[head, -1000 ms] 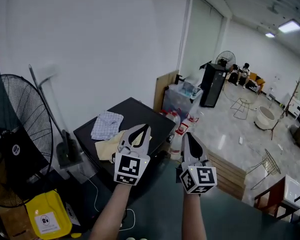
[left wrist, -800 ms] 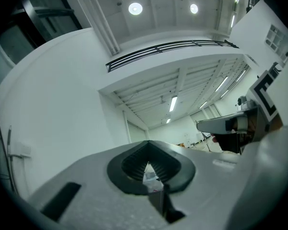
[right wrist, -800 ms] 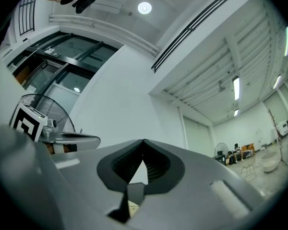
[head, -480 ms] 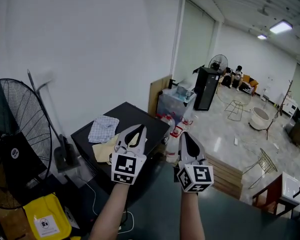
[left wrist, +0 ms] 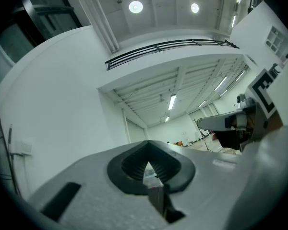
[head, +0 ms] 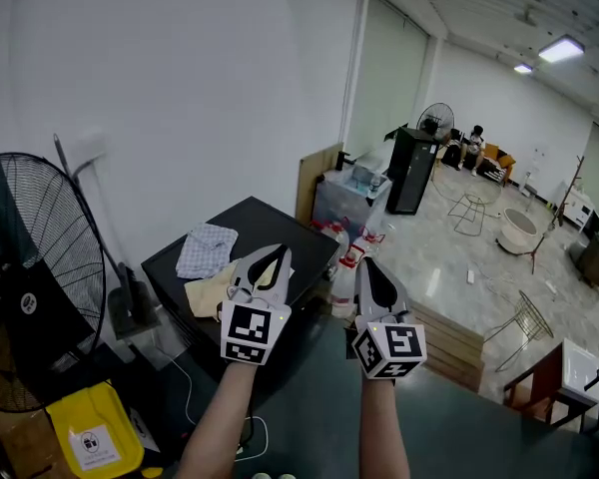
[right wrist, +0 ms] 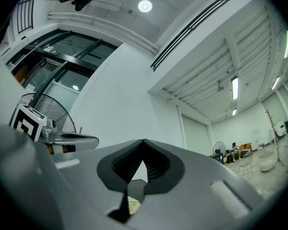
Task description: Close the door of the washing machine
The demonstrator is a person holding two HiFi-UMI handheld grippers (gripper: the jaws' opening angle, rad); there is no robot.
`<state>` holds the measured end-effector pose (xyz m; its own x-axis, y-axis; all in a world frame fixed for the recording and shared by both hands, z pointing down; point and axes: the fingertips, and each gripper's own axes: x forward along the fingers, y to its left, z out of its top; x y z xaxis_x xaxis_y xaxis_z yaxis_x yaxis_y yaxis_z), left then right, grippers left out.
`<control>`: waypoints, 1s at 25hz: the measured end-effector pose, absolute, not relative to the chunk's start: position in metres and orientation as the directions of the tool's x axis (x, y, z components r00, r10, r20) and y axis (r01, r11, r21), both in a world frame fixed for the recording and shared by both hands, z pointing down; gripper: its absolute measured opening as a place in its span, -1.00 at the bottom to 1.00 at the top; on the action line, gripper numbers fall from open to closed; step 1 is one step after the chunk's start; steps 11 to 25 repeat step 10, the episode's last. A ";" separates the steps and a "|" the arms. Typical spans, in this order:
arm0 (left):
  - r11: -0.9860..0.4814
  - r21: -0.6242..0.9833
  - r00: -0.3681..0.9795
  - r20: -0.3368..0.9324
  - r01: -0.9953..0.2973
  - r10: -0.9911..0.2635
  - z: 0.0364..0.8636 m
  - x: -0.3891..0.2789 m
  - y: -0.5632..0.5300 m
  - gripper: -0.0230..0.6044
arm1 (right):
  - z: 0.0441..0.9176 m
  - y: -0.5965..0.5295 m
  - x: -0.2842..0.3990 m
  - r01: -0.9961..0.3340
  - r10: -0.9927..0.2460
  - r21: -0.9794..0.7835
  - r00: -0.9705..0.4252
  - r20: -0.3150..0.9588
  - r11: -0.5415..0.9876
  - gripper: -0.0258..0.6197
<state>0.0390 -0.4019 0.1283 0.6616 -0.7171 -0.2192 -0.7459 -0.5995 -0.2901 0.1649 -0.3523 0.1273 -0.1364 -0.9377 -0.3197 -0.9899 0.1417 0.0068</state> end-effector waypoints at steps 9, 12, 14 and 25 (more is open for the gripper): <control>-0.599 -0.294 0.663 -0.220 -0.745 -0.716 0.129 0.034 -0.397 -0.92 | 0.133 -0.349 0.160 -0.990 -0.941 0.001 -0.138 -0.310 0.144 -0.88; -0.600 -0.295 0.664 -0.220 -0.744 -0.715 0.129 0.034 -0.397 -0.92 | 0.133 -0.349 0.160 -0.990 -0.941 0.000 -0.137 -0.310 0.144 -0.88; -0.600 -0.295 0.664 -0.220 -0.744 -0.715 0.129 0.034 -0.397 -0.92 | 0.133 -0.349 0.160 -0.990 -0.941 0.000 -0.137 -0.310 0.144 -0.88; -0.600 -0.295 0.664 -0.220 -0.744 -0.715 0.129 0.034 -0.397 -0.92 | 0.133 -0.349 0.160 -0.990 -0.941 0.000 -0.137 -0.310 0.144 -0.88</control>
